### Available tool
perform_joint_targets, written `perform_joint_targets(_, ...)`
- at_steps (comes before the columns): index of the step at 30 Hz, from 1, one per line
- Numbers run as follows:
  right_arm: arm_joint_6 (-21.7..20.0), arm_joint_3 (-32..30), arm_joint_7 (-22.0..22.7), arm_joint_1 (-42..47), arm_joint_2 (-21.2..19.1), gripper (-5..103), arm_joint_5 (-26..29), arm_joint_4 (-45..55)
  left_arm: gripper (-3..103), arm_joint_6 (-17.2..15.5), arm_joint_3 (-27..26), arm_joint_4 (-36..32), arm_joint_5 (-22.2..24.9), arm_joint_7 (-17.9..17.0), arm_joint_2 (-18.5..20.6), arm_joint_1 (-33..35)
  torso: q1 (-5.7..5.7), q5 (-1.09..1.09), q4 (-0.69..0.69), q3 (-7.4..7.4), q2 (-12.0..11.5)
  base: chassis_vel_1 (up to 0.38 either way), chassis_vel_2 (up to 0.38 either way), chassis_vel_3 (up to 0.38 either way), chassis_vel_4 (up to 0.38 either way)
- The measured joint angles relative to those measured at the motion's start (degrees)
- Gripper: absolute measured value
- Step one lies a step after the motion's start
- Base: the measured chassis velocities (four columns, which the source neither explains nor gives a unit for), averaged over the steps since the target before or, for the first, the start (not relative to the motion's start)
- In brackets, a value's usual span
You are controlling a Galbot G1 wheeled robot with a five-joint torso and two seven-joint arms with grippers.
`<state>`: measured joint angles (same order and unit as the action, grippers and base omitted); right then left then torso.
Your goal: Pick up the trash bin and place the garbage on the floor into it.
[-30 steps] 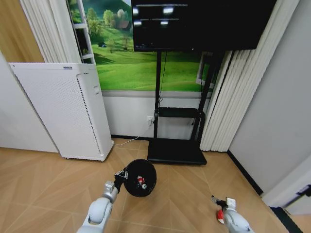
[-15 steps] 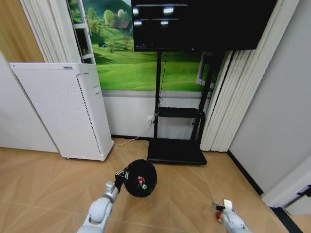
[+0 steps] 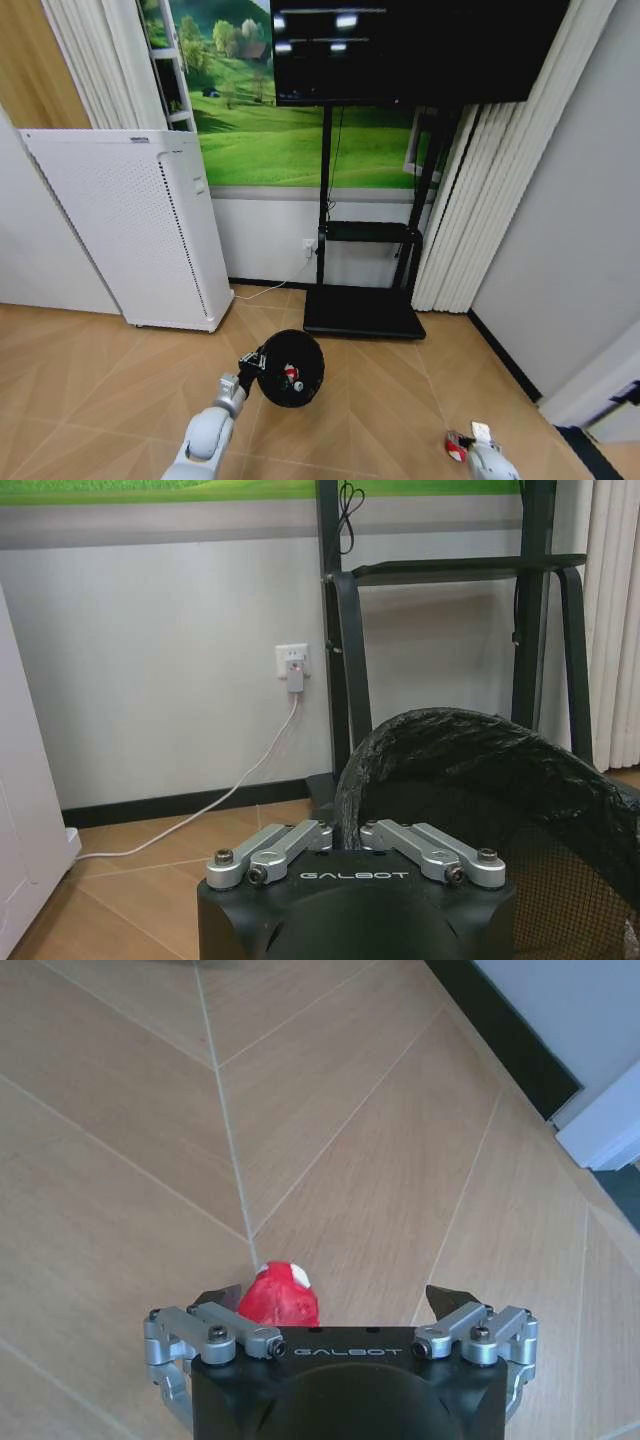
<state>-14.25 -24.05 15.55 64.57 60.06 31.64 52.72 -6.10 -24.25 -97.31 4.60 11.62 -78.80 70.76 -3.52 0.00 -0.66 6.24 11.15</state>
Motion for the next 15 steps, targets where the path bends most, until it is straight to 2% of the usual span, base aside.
perform_joint_targets(15, 1.9, -0.1, -0.6, -1.9, 4.4, 100, -2.6, -4.8, 7, 0.4, 0.0, 0.3, -0.2, 0.1, 0.1, 0.1, 0.0, 0.0, 0.0, 0.0, 0.0, 0.0, 0.0, 0.0, 0.0)
